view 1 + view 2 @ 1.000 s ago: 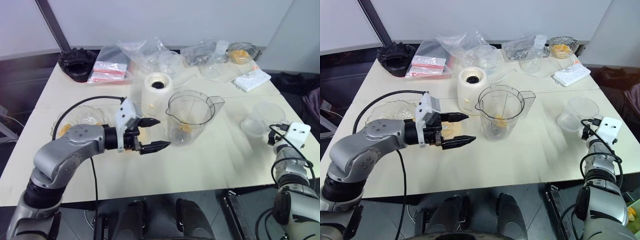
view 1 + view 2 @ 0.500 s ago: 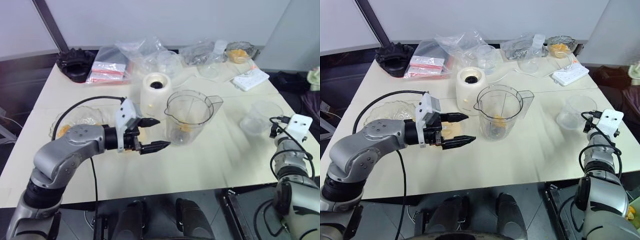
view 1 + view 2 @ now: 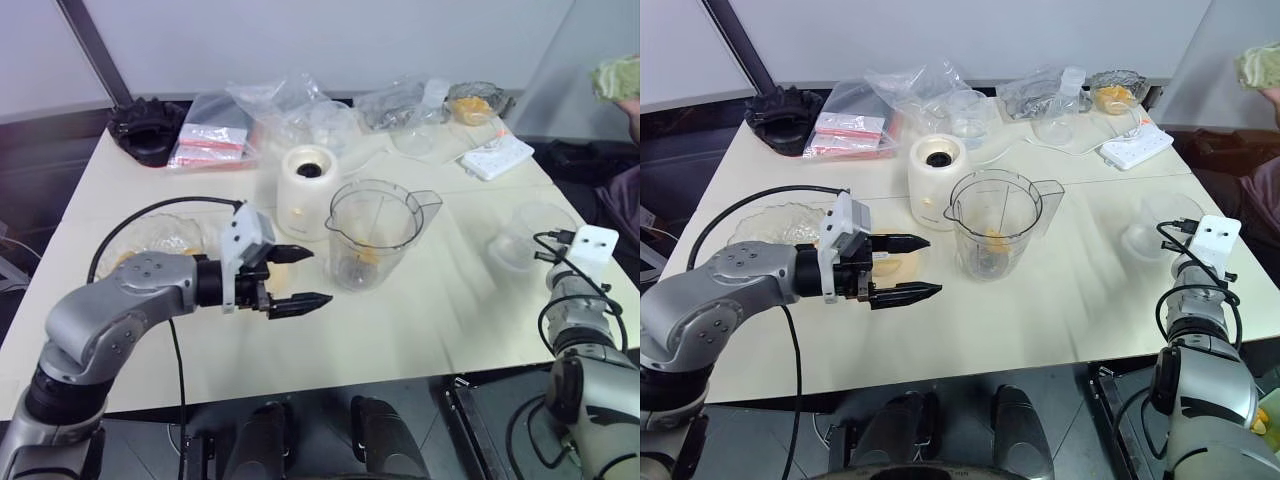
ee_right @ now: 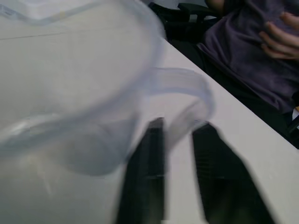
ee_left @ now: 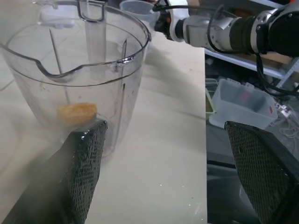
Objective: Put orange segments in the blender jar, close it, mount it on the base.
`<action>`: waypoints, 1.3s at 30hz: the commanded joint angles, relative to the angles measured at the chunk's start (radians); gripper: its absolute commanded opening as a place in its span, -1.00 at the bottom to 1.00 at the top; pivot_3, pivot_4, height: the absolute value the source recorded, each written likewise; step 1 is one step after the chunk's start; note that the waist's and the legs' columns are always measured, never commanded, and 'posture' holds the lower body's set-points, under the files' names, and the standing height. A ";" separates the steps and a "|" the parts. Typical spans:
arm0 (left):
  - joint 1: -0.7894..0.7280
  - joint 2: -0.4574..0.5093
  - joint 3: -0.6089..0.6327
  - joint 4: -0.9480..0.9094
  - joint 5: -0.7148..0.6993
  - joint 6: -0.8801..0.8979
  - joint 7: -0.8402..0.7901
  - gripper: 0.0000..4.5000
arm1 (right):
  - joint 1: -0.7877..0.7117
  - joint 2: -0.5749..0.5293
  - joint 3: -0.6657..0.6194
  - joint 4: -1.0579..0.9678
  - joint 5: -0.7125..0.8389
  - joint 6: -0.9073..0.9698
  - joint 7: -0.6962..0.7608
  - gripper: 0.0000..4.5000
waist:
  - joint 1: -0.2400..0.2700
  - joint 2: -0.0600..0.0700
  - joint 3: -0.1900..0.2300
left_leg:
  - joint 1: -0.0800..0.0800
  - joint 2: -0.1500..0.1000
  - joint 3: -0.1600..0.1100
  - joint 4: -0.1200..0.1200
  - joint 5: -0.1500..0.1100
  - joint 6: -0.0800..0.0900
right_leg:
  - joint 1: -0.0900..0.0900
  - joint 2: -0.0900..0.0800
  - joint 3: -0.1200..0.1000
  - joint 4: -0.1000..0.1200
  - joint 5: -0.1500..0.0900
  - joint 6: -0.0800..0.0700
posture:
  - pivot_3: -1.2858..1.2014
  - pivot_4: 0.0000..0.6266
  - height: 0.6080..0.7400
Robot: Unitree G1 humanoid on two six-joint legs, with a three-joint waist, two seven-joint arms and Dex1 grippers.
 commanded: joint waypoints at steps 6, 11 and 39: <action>0.015 0.019 0.035 -0.040 -0.026 0.001 0.001 0.86 | 0.002 -0.013 -0.005 -0.019 0.006 -0.011 0.013 -0.97 | 0.000 -0.001 0.000 | 0.000 0.000 -0.001 0.000 0.000 0.000 | 0.001 0.001 0.001 0.000 0.000 0.000 | 0.03 -0.52 1.00; 0.007 0.031 0.054 -0.023 -0.041 -0.001 -0.009 0.86 | -0.013 0.011 -0.045 -0.064 0.068 -0.021 0.050 -0.97 | -0.001 -0.001 0.000 | 0.000 0.000 -0.001 0.000 0.000 0.000 | 0.001 0.001 0.001 0.000 0.000 0.000 | 0.03 -0.52 1.00; -0.121 0.118 0.176 0.155 -0.104 0.000 -0.110 0.86 | -0.167 -0.073 0.091 -0.839 0.169 0.383 0.483 -0.97 | 0.001 0.003 0.004 | -0.001 0.003 0.001 -0.001 0.000 0.000 | -0.005 0.003 0.003 0.003 0.000 0.000 | 0.03 -0.52 1.00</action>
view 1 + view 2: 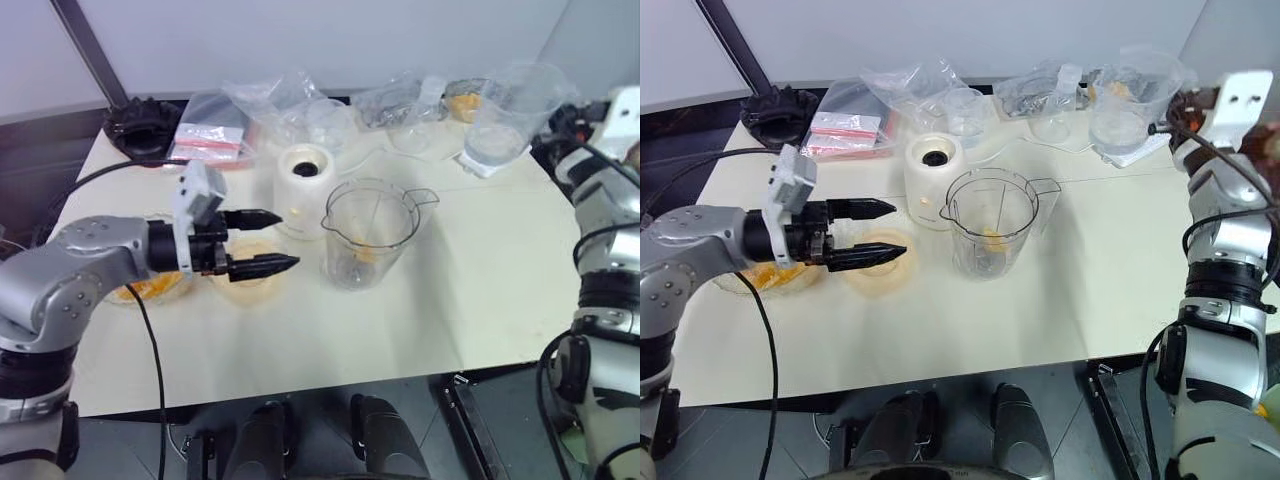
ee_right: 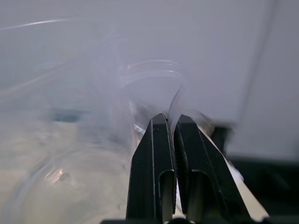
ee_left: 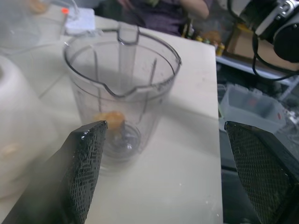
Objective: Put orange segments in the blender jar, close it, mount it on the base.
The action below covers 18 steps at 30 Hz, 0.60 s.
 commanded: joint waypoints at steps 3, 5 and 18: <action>-0.011 0.000 0.027 -0.001 -0.005 -0.011 0.005 0.86 | -0.063 -0.024 0.065 -0.121 -0.024 0.022 0.092 -0.97 | 0.001 0.000 0.000 | 0.000 0.000 0.000 0.000 0.000 0.000 | 0.000 0.000 0.000 0.000 0.000 0.000 | 0.03 -0.52 1.00; -0.005 -0.005 0.023 -0.008 -0.002 -0.013 0.010 0.86 | -0.074 -0.012 0.077 -0.167 -0.007 0.058 0.111 -0.97 | 0.001 0.000 0.000 | 0.000 0.000 0.001 0.000 0.000 0.000 | 0.000 0.000 0.000 0.000 0.000 0.000 | 0.03 -0.52 1.00; 0.002 -0.010 0.018 -0.017 0.003 -0.018 0.018 0.86 | -0.015 -0.013 0.174 -0.298 -0.107 -0.027 0.207 -0.97 | 0.007 -0.001 0.001 | -0.001 0.000 0.001 0.000 0.000 0.000 | -0.001 0.000 0.000 0.000 0.000 0.000 | 0.03 -0.52 1.00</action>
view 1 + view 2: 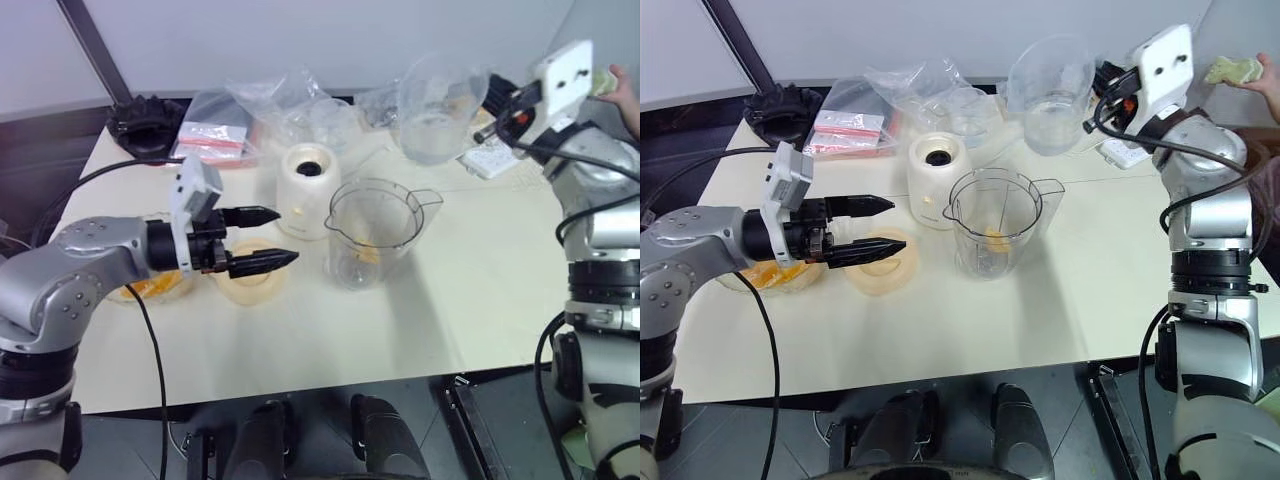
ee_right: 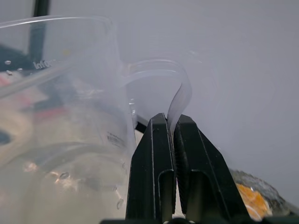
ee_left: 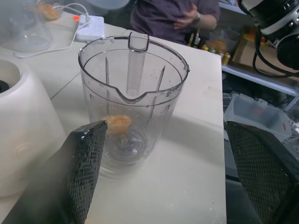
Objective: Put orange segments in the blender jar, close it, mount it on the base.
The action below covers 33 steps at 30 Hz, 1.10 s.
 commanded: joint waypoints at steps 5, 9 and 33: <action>-0.003 -0.003 -0.001 -0.016 0.009 -0.021 -0.006 0.86 | 0.007 -0.021 0.016 -0.044 -0.081 -0.151 0.036 -0.97 | 0.000 0.000 0.000 | 0.000 0.000 0.000 0.000 0.000 0.000 | 0.000 0.000 0.000 0.000 0.000 0.000 | 0.03 -0.52 1.00; 0.001 -0.009 -0.008 -0.019 0.014 -0.023 -0.006 0.86 | 0.011 -0.034 0.040 -0.040 -0.147 -0.239 0.042 -0.97 | -0.001 0.000 0.000 | 0.000 0.000 0.000 0.000 0.000 0.000 | 0.000 0.000 0.000 0.000 0.000 0.000 | 0.03 -0.52 1.00; -0.007 -0.027 -0.021 -0.017 0.024 -0.024 -0.004 0.86 | -0.024 -0.095 0.124 0.073 -0.401 -0.618 0.002 -0.97 | -0.001 -0.001 0.000 | 0.000 0.000 0.000 0.000 0.000 -0.001 | 0.000 0.000 0.000 0.001 0.000 0.000 | 0.03 -0.52 1.00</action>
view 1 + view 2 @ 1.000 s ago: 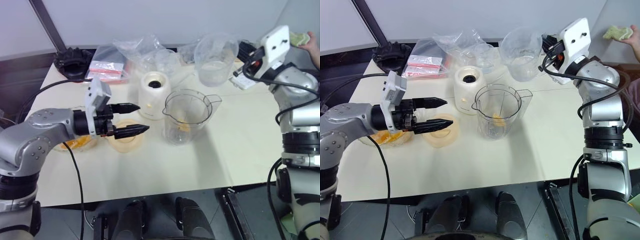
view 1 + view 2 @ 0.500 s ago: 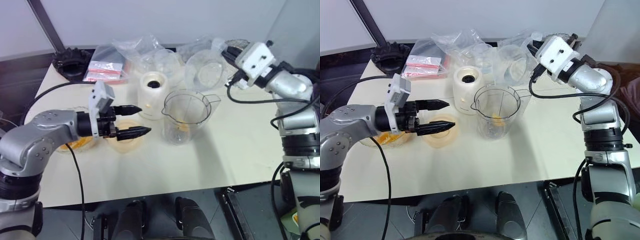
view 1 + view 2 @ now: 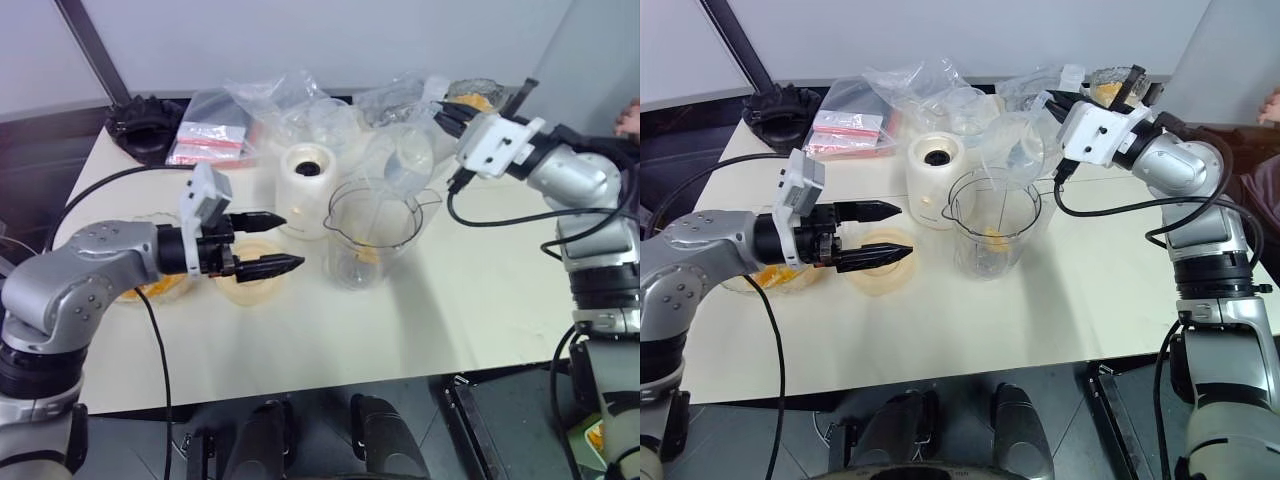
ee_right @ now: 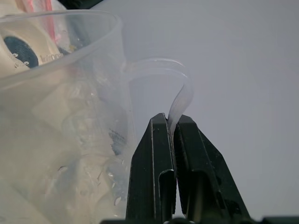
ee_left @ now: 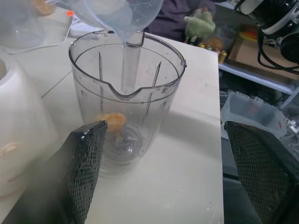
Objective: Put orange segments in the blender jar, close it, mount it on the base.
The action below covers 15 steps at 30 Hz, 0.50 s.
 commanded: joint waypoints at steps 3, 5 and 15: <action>-0.010 0.000 0.011 -0.017 0.003 -0.020 -0.004 0.86 | -0.038 -0.024 -0.007 0.011 -0.030 -0.051 -0.026 -0.97 | -0.001 0.000 0.000 | 0.000 0.000 0.000 0.000 0.000 0.000 | 0.000 0.000 0.000 0.000 0.000 0.000 | 0.03 -0.52 1.00; -0.010 -0.001 0.011 -0.018 0.004 -0.020 -0.004 0.86 | -0.040 -0.029 -0.003 0.019 -0.046 -0.073 -0.029 -0.97 | 0.000 0.000 0.000 | 0.000 0.000 0.000 0.000 0.000 0.000 | 0.000 0.000 0.000 0.000 0.000 0.000 | 0.03 -0.52 1.00; -0.009 -0.002 0.007 -0.015 0.011 -0.025 -0.009 0.86 | -0.044 -0.038 0.008 0.039 -0.086 -0.127 -0.051 -0.97 | -0.001 0.000 0.000 | 0.000 0.000 0.000 0.000 0.000 0.000 | 0.000 0.000 0.000 0.000 0.000 0.000 | 0.03 -0.52 1.00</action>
